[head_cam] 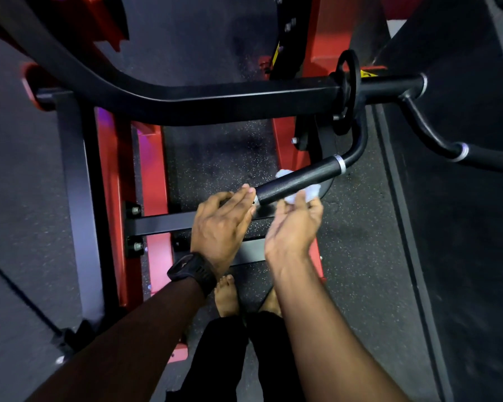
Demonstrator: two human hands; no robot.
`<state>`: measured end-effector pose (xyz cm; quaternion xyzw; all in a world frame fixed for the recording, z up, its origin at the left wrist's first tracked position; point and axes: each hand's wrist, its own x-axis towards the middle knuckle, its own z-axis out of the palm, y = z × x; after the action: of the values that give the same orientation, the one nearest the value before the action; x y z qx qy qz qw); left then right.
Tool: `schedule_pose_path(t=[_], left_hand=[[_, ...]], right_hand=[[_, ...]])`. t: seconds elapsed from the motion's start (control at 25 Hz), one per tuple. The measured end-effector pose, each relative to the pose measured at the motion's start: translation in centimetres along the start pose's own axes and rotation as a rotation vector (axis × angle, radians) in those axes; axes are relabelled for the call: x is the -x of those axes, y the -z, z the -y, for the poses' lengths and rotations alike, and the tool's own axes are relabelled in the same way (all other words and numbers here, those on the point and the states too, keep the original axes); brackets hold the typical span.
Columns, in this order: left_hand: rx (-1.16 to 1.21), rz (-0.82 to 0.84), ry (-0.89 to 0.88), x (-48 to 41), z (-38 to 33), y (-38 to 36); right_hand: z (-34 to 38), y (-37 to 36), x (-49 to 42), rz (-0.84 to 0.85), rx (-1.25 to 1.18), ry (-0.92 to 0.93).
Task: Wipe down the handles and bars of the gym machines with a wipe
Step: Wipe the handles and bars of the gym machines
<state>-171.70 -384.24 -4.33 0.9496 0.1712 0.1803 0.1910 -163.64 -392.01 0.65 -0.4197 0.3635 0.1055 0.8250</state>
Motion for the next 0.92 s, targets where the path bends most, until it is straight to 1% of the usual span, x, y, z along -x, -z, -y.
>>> schedule_pose_path(t=[0.12, 0.2, 0.32, 0.44, 0.52, 0.68, 0.8, 0.92], left_hand=[[0.006, 0.002, 0.025, 0.1, -0.4, 0.0], [0.010, 0.004, 0.022, 0.0, -0.5, 0.3], [0.003, 0.016, 0.017, -0.2, -0.8, 1.1], [-0.004, 0.031, 0.000, -0.8, -2.0, 2.4], [-0.005, 0.049, -0.054, -1.7, -3.6, 3.0], [0.007, 0.126, -0.141, -4.9, -7.9, 3.0], [0.010, 0.156, -0.212, -7.6, -11.6, 1.6], [-0.007, 0.165, -0.257, -10.3, -15.3, -0.9]], right_hand=[[-2.4, 1.0, 2.2, 0.097, 0.174, -0.145], [-3.3, 2.0, 2.6, 0.143, 0.312, -0.139], [-1.9, 2.6, 2.0, 0.149, 0.533, -0.016], [1.1, 3.1, 1.6, 0.082, 0.711, 0.129], [3.4, 3.1, 0.5, 0.065, 0.766, 0.225], [7.8, 3.0, -1.5, 0.050, 0.817, 0.346], [12.2, 4.0, -3.8, -0.016, 0.907, 0.451], [17.2, 5.2, -6.4, -0.038, 0.899, 0.530]])
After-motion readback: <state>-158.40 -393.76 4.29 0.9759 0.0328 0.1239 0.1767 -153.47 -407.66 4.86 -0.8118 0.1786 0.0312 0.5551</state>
